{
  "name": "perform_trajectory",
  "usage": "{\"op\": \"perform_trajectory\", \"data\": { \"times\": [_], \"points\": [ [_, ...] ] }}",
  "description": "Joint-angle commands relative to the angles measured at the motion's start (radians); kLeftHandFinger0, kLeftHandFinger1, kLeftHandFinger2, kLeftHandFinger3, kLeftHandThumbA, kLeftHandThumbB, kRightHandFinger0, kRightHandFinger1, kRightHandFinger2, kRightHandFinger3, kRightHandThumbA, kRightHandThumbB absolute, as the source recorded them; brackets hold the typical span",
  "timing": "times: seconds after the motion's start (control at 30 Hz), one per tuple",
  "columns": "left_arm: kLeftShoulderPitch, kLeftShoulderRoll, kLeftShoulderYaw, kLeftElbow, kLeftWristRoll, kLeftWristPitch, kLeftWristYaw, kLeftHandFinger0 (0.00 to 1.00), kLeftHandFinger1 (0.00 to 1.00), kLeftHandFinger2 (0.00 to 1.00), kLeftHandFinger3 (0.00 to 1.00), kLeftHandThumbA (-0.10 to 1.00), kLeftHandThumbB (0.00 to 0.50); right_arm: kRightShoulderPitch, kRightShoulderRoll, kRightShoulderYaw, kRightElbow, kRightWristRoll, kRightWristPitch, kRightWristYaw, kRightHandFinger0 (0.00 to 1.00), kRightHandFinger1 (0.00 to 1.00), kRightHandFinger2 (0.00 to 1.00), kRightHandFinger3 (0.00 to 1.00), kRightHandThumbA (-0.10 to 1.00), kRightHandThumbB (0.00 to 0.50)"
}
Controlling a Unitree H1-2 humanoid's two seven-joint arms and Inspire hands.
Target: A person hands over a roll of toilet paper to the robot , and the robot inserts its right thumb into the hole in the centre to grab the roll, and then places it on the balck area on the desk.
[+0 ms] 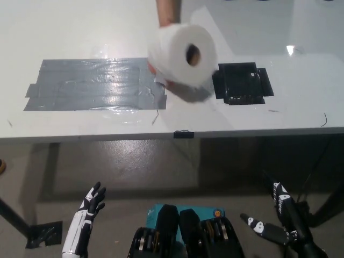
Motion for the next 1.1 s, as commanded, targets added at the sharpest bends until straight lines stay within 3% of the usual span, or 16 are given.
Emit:
{"op": "perform_trajectory", "data": {
  "times": [0.0,0.1,0.3,0.37,0.57,0.6,0.63,0.77,0.87,1.07],
  "points": [
    [-0.009,0.01,0.002,0.0,0.004,-0.036,0.007,1.0,1.0,1.0,1.0,1.0,0.061,-0.05,-0.004,-0.024,-0.124,-0.009,0.002,-0.012,1.0,1.0,1.0,1.0,0.82,0.264],
    [-0.009,0.011,0.0,-0.005,0.008,-0.031,0.004,1.0,1.0,1.0,1.0,1.0,0.075,-0.09,-0.029,-0.044,-0.251,-0.003,0.115,0.007,1.0,1.0,1.0,1.0,0.81,0.308],
    [-0.012,0.012,0.003,-0.017,0.009,-0.016,0.006,1.0,1.0,1.0,1.0,1.0,0.063,-0.25,-0.087,-0.066,-0.328,0.022,0.218,0.042,1.0,1.0,1.0,1.0,0.77,0.291],
    [-0.017,0.011,0.001,-0.018,0.012,-0.017,0.006,1.0,1.0,1.0,1.0,1.0,0.082,-0.349,-0.11,-0.065,-0.3,0.03,0.261,0.063,1.0,1.0,1.0,1.0,0.81,0.289],
    [-0.032,0.014,0.004,-0.036,0.005,-0.001,0.002,1.0,1.0,1.0,1.0,1.0,0.064,-0.544,-0.138,-0.045,-0.192,0.008,0.318,0.093,1.0,1.0,1.0,1.0,0.92,0.316],
    [-0.035,0.014,0.004,-0.036,0.005,-0.001,0.002,1.0,1.0,1.0,1.0,1.0,0.071,-0.552,-0.14,-0.045,-0.187,0.008,0.32,0.094,1.0,1.0,1.0,1.0,0.93,0.291],
    [-0.041,0.015,0.006,-0.033,0.003,-0.004,0.002,1.0,1.0,1.0,1.0,1.0,0.077,-0.597,-0.146,-0.037,-0.155,-0.004,0.334,0.101,1.0,1.0,1.0,1.0,0.95,0.332],
    [-0.051,0.014,0.009,-0.034,0.001,0.002,0.002,1.0,1.0,1.0,1.0,1.0,0.091,-0.71,-0.152,-0.01,-0.053,-0.037,0.38,0.115,1.0,1.0,1.0,1.0,0.99,0.387],
    [-0.047,0.018,0.006,-0.039,0.019,0.009,0.006,1.0,1.0,1.0,1.0,1.0,0.083,-0.792,-0.143,0.015,0.054,-0.058,0.381,0.11,1.0,1.0,1.0,1.0,1.0,0.414],
    [-0.05,0.022,-0.001,-0.035,0.03,0.0,0.003,1.0,1.0,1.0,1.0,1.0,0.087,-0.914,-0.13,0.049,0.232,-0.058,0.35,0.137,1.0,1.0,1.0,1.0,0.98,0.415]
  ]
}}
